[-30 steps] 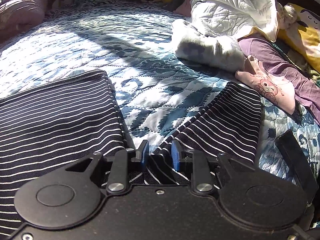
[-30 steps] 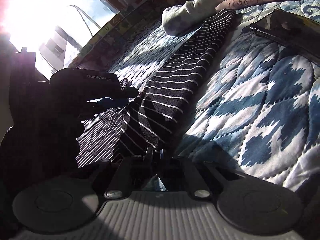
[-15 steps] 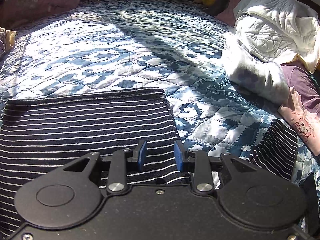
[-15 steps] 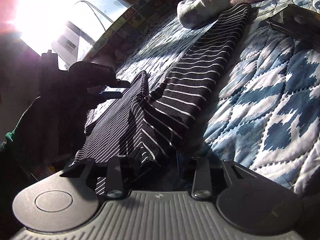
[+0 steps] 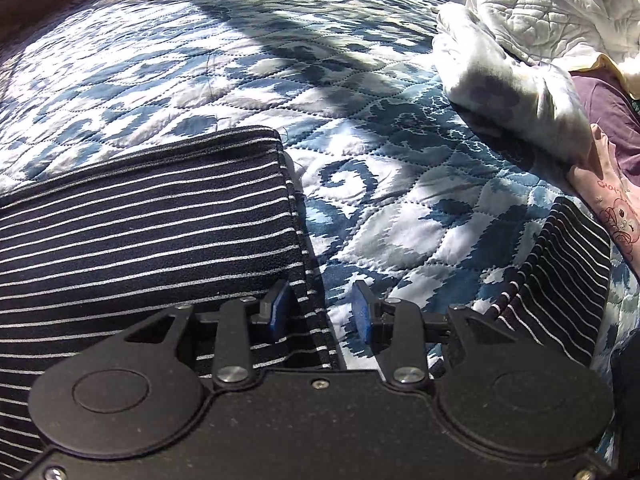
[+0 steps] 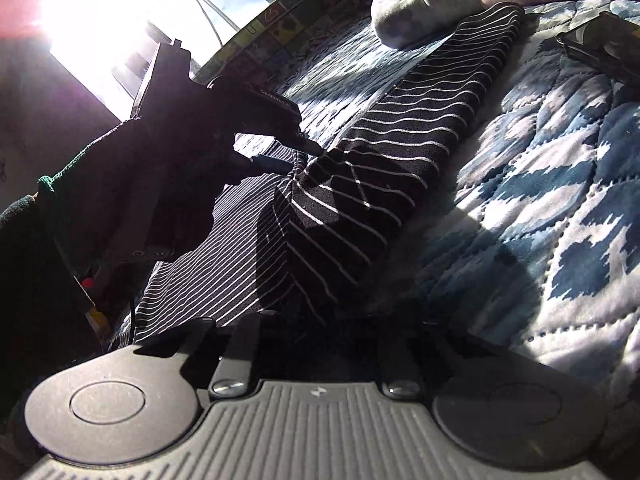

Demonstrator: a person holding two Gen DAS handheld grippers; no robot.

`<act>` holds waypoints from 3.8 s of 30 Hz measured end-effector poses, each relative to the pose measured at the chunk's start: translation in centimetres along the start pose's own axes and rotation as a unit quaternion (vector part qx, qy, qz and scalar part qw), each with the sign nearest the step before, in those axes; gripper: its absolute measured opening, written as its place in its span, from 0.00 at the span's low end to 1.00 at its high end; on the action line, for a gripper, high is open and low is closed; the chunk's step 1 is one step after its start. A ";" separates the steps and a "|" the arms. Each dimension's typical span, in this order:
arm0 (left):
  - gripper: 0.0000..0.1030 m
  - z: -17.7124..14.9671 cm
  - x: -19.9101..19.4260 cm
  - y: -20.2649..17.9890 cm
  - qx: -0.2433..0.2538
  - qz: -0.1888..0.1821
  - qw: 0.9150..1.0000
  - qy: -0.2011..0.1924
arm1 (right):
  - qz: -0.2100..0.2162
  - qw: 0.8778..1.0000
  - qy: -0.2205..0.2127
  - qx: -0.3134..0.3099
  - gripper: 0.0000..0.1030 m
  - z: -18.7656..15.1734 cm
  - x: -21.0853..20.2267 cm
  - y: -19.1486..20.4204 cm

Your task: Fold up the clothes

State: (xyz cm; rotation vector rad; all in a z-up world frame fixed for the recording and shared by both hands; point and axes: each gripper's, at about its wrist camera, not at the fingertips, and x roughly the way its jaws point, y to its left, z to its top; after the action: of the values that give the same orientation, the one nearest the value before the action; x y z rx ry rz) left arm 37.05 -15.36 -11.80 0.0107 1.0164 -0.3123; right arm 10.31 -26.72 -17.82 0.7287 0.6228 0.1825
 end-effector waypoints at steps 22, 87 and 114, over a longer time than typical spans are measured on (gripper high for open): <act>0.07 2.7 1.6 -1.4 0.060 0.119 0.991 -0.008 | 0.013 0.995 -0.070 -0.070 0.16 0.0 -1.6 2.4; 0.30 -9.6 -2.5 -21.7 0.475 -0.040 0.879 -0.020 | 0.034 0.905 0.000 -0.424 0.43 -7.3 0.3 10.9; 0.02 -8.2 -29.5 9.9 -0.003 -0.006 0.951 -0.310 | 0.039 0.910 -0.034 -0.412 0.67 -6.6 -3.6 10.0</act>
State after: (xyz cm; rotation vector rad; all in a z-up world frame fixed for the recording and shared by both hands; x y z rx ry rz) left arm 18.44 2.79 7.23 -0.0949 0.3929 -0.2962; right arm 4.07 -16.83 -13.24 -0.0621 0.3910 0.4586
